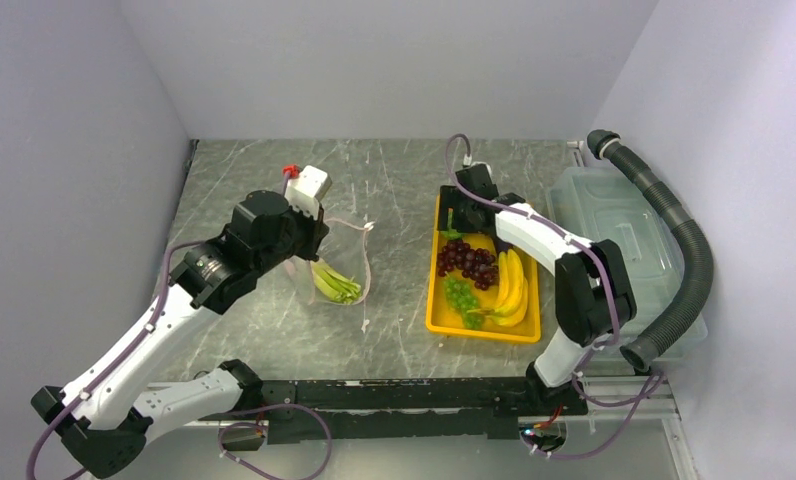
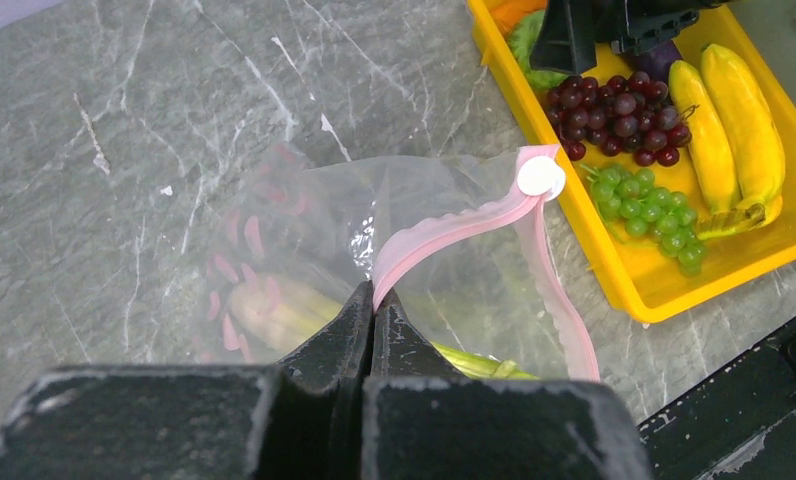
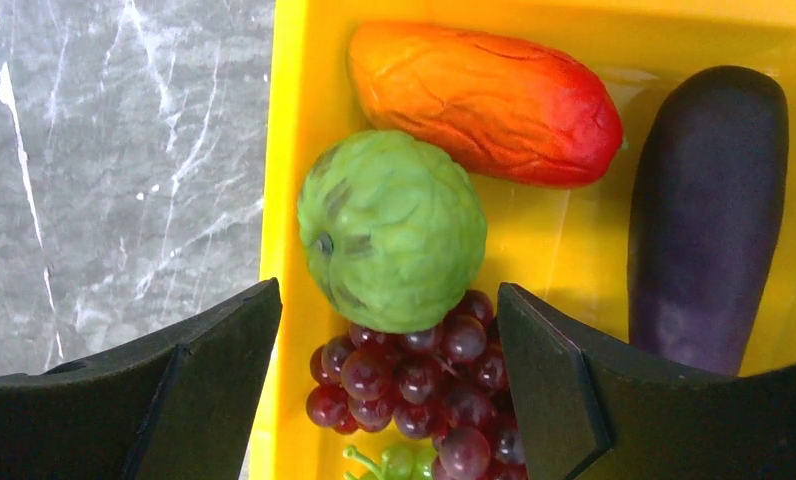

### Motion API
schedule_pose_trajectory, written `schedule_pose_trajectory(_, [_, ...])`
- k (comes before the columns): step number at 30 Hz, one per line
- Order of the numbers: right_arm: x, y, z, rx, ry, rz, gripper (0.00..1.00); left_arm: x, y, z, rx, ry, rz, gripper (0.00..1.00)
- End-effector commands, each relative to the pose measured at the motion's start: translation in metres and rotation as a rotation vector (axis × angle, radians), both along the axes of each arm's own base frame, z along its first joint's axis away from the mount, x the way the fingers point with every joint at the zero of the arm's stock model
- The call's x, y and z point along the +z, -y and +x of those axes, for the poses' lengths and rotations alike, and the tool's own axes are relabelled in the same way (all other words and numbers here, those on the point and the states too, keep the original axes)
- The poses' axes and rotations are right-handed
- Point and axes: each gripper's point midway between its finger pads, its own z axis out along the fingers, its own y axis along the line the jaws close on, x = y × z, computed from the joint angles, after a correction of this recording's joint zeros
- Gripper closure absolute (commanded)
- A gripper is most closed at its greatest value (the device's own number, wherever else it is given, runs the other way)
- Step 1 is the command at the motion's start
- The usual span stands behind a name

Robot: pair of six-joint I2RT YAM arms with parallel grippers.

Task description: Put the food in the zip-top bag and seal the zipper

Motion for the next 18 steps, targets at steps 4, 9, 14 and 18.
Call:
schedule_pose_trajectory(4, [0.013, -0.001, 0.036, -0.066, 0.082, 0.040, 0.19, 0.011, -0.002, 0.007, 0.021, 0.054, -0.008, 1.00])
schedule_pose_trajectory(9, [-0.002, 0.003, 0.040, -0.079, 0.056, 0.031, 0.26, 0.010, -0.002, 0.008, 0.020, 0.053, -0.005, 1.00])
schedule_pose_trajectory(14, [-0.012, 0.007, 0.039, -0.080, 0.038, 0.014, 0.35, 0.009, -0.002, 0.008, 0.020, 0.052, -0.002, 1.00])
schedule_pose_trajectory(18, [-0.013, 0.011, 0.035, -0.077, 0.036, 0.009, 0.56, 0.008, -0.002, 0.009, 0.022, 0.050, 0.001, 1.00])
